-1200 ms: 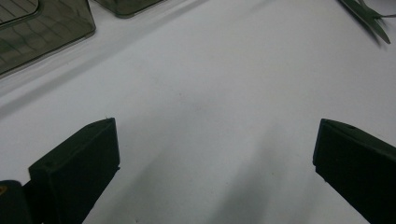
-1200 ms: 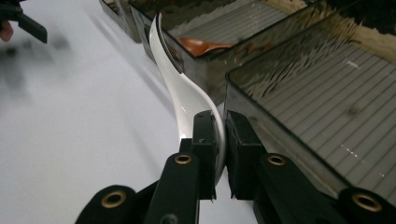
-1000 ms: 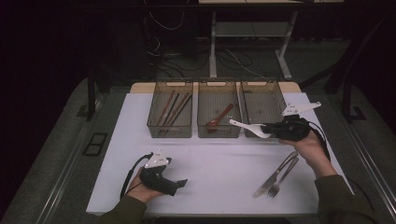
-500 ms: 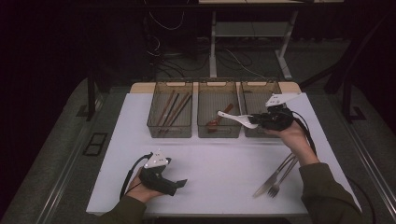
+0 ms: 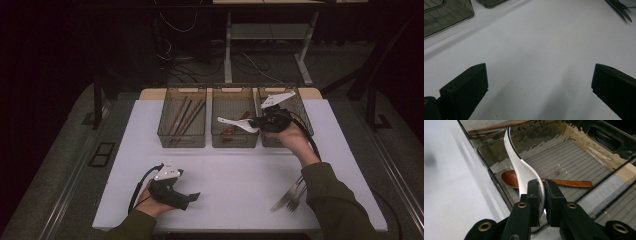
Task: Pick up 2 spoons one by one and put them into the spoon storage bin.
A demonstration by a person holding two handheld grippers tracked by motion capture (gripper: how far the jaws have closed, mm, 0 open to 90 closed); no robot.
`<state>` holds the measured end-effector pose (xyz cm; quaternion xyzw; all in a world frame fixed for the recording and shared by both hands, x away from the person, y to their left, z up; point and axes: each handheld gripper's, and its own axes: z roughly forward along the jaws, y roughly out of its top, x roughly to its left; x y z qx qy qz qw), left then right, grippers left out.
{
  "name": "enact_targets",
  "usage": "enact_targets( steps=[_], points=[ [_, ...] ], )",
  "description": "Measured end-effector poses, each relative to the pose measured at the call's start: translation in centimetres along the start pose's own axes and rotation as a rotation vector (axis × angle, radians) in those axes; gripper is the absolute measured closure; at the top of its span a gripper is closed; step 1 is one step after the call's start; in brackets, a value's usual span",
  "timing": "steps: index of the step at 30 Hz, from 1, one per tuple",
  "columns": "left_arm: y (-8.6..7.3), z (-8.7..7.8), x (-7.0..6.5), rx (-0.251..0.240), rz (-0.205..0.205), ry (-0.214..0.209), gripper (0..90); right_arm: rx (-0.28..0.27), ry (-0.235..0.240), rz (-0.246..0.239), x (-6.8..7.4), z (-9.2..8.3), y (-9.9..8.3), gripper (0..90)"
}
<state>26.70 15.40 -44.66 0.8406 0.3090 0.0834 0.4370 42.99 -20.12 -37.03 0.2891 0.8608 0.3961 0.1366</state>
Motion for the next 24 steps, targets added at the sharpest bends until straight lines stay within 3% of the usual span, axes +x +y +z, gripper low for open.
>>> enact_targets(
  steps=[6, 10, 18, 24],
  points=[
    [0.0, 0.0, 0.0, 0.0, 0.001, 0.0, 0.0, 0.046, 0.017, -0.004, 0.0, 1.5, 0.1, 82.1],
    [0.0, 0.0, 0.0, 0.003, 0.003, 0.0, 0.0, 0.061, 0.025, 0.002, 0.1, 2.1, -0.2, 77.0],
    [-0.1, 0.0, 0.0, 0.004, 0.004, 0.0, 0.0, 0.01, 0.058, 0.043, 0.0, 1.6, -0.3, 59.9],
    [-0.1, 0.0, 0.0, 0.005, 0.003, 0.0, 0.0, -0.029, 0.064, 0.078, -0.1, 0.5, -0.6, 52.2]
  ],
)
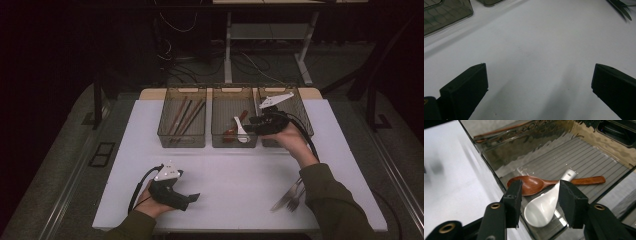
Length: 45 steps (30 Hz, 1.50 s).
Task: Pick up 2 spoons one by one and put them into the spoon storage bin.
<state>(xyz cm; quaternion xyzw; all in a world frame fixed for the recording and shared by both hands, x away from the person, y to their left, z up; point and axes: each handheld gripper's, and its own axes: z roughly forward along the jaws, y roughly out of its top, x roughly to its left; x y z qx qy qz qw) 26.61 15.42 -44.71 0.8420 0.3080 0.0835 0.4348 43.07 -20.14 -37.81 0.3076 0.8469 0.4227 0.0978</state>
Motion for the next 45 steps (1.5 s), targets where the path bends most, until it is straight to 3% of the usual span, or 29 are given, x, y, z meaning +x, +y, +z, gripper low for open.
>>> enact_targets(
  steps=[6, 17, 39, 45],
  points=[
    [0.0, 0.0, 0.0, 0.001, -0.001, 0.0, 0.0, -0.029, 0.004, 0.013, 0.2, -1.6, -0.6, 49.2],
    [-0.1, 0.0, 0.0, 0.006, 0.0, 0.002, 0.0, -0.031, -0.003, 0.005, 0.9, -4.2, -2.9, 50.3],
    [-0.1, -0.2, 0.0, 0.004, -0.004, 0.004, 0.1, 0.079, 0.021, -0.005, 2.2, -8.7, -9.9, 87.6],
    [-0.1, -0.2, -0.1, 0.005, -0.001, 0.005, 0.1, 0.099, 0.026, -0.006, 2.7, -9.8, -11.9, 89.6]
  ],
)
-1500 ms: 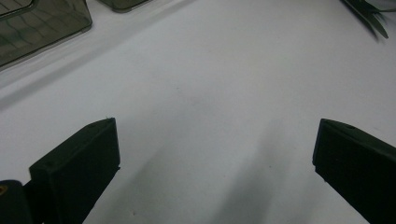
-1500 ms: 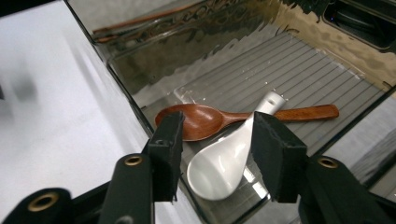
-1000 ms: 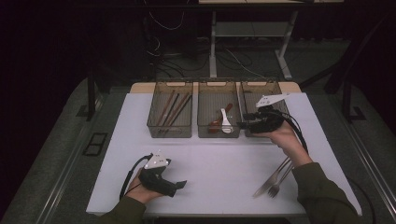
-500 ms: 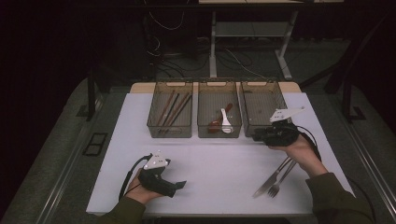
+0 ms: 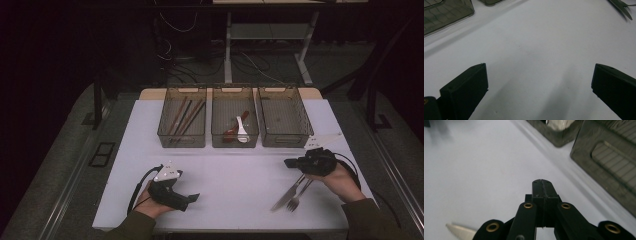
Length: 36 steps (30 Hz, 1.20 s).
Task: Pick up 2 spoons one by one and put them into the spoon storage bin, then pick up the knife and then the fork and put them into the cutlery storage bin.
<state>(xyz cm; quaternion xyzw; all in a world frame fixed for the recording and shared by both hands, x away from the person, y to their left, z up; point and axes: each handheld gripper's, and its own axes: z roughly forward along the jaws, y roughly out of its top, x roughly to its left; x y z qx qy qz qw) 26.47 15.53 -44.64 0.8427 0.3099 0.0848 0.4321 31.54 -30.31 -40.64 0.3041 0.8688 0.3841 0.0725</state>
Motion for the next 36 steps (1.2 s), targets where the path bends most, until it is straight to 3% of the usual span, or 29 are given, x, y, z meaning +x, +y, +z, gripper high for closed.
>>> enact_targets(
  steps=[15, 26, 36],
  points=[
    [0.0, 0.0, 0.0, 0.0, 0.0, 0.002, 0.1, 0.061, 0.001, 0.012, 1.1, -0.7, -4.3, 89.6],
    [0.0, 0.0, 0.0, 0.001, 0.003, 0.006, 0.1, 0.1, -0.001, -0.001, 1.8, -0.2, -5.5, 89.6],
    [0.0, 0.0, 0.0, 0.002, 0.0, 0.005, 0.1, 0.099, -0.018, -0.013, 2.0, -0.1, -5.9, 89.7]
  ],
)
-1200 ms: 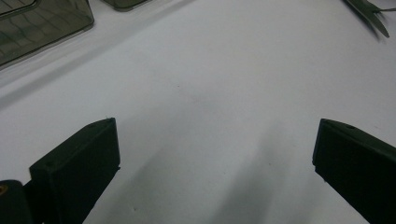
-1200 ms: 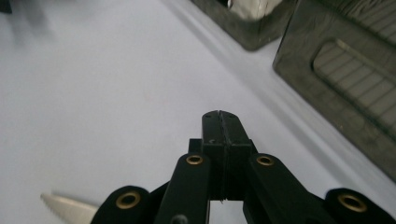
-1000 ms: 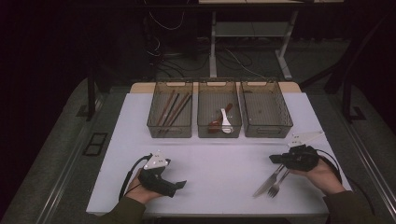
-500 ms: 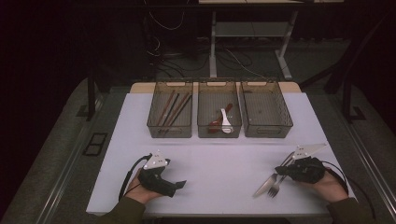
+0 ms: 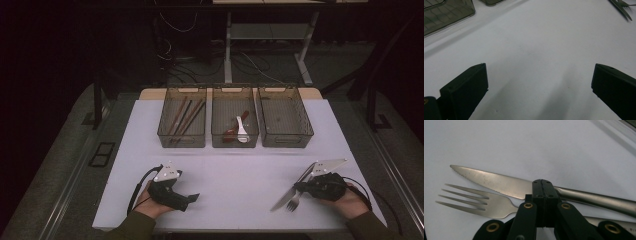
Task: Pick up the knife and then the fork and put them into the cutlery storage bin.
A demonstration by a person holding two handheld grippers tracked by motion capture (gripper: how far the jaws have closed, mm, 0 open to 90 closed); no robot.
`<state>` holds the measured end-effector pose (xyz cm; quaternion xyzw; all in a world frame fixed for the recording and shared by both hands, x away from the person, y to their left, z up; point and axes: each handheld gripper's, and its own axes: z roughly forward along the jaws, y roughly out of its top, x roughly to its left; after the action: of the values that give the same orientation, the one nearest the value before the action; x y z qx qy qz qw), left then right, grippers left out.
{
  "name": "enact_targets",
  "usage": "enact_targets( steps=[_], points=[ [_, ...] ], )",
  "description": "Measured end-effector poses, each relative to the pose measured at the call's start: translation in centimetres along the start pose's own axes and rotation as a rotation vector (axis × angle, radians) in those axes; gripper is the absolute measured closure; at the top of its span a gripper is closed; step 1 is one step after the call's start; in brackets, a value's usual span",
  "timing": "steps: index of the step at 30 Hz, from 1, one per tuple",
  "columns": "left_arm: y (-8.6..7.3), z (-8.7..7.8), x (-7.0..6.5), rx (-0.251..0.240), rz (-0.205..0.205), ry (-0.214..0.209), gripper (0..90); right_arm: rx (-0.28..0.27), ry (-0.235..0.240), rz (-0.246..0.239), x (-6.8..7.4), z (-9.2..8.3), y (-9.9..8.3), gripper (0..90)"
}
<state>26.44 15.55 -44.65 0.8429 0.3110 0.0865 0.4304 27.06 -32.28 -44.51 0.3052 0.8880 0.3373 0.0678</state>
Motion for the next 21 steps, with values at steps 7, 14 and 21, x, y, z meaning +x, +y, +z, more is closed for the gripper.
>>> enact_targets(
  steps=[7, 14, 21],
  points=[
    [0.0, 0.1, 0.0, 0.001, 0.004, 0.0, 0.1, -0.021, -0.021, -0.008, -0.3, 0.5, 0.4, 89.7],
    [0.0, 0.1, -0.1, 0.004, 0.004, 0.0, 0.1, -0.039, -0.034, 0.005, -1.1, 1.2, 1.2, 89.7],
    [0.0, 0.1, -0.1, 0.006, 0.007, -0.003, 0.1, -0.049, -0.046, 0.004, -1.5, 2.3, 2.3, 89.8]
  ],
)
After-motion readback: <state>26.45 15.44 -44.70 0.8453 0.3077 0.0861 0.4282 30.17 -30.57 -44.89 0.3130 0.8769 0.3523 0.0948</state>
